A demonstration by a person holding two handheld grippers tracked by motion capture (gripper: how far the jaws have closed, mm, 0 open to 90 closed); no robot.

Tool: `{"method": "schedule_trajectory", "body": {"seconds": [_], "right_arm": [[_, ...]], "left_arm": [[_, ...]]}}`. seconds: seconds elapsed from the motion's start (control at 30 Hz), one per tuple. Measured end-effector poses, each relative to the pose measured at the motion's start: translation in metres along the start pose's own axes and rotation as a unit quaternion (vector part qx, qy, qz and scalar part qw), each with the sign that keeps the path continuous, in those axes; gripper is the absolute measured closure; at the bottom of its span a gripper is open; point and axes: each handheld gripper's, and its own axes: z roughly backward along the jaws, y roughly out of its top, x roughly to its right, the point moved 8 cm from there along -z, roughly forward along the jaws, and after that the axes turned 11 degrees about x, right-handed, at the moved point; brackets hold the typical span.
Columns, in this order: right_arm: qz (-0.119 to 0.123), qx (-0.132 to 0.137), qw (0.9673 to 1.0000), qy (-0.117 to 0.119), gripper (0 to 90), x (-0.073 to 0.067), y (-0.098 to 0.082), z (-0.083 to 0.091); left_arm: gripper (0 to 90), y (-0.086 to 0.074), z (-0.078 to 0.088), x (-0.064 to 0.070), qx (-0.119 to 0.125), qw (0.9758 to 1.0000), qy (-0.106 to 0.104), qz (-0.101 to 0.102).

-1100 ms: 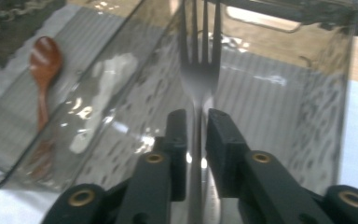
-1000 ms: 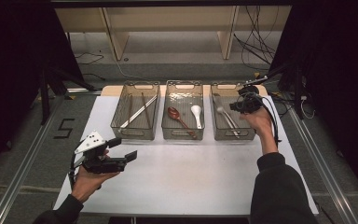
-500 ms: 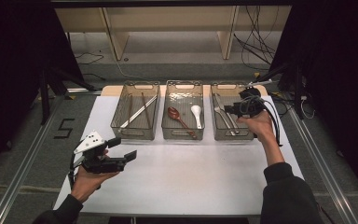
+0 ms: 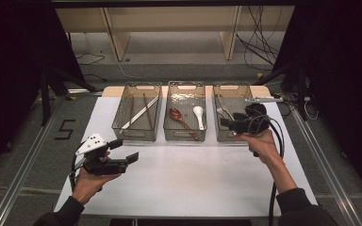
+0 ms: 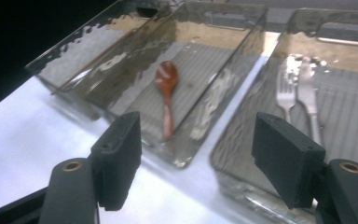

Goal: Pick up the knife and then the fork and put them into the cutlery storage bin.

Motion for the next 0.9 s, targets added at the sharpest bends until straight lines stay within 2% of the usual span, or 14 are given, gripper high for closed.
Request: {"method": "schedule_trajectory", "body": {"seconds": [0.23, 0.67, 0.8, 0.9], "right_arm": [[0.004, 0.007, 0.9999, 0.009, 32.4, -0.012, -0.01, 0.004], [0.017, 0.023, 0.9993, 0.026, 30.8, -0.029, -0.018, 0.01], [0.022, 0.021, 0.9991, 0.03, 29.7, -0.034, -0.024, 0.014], [0.026, 0.03, 0.9986, 0.034, 29.4, -0.038, -0.027, 0.021]], "left_arm": [[15.5, 0.0, -0.001, 0.0, -0.002, 1.0, 0.001, 0.001], [15.6, -0.001, 0.0, 0.002, -0.004, 1.0, 0.005, -0.001], [15.6, -0.001, 0.0, 0.003, -0.005, 1.0, 0.003, -0.002], [15.5, -0.001, -0.001, 0.004, -0.007, 1.0, 0.0, -0.002]]}}
